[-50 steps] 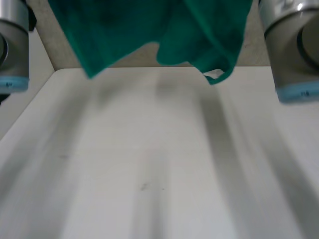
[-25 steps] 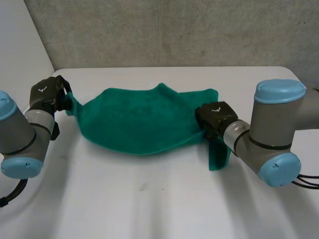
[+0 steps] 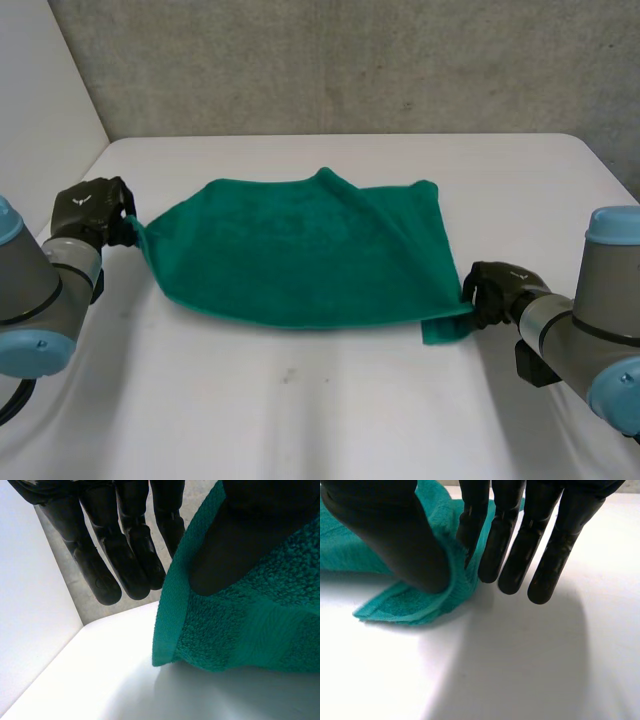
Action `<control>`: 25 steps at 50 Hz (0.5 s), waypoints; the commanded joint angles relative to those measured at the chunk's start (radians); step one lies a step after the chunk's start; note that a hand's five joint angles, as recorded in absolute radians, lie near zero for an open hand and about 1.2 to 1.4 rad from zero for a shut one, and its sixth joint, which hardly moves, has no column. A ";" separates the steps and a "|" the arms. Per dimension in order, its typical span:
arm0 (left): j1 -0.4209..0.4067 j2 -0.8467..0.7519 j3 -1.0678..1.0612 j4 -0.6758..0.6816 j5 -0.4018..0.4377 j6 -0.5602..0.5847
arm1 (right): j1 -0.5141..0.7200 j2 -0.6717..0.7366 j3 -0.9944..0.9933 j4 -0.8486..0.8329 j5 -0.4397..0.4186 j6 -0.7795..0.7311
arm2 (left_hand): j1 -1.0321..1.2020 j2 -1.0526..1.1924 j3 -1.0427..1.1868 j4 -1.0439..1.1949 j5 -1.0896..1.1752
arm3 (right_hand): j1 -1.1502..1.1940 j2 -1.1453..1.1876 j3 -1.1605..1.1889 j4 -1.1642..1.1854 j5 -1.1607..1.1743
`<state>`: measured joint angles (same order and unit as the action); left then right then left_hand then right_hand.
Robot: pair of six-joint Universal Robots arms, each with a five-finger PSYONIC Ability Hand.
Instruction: Fold the towel.
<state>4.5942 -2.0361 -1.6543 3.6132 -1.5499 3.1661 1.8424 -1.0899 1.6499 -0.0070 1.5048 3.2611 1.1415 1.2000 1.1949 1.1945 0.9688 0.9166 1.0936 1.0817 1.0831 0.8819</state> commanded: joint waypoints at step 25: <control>0.026 0.206 -0.311 -0.235 0.027 0.295 | 0.017 -0.081 0.062 -0.171 -0.015 -0.126 | -0.967 -1.025 -1.020 -1.020 -0.969 | 0.480 0.303 0.315 0.313 0.340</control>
<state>4.6334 -1.9096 -1.8934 3.3738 -1.5452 3.4481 1.8597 -1.1761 1.7108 -0.1786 1.4895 3.1468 0.2075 0.2041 0.2143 0.2027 0.0508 0.9567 1.1792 1.1818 1.1902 0.9870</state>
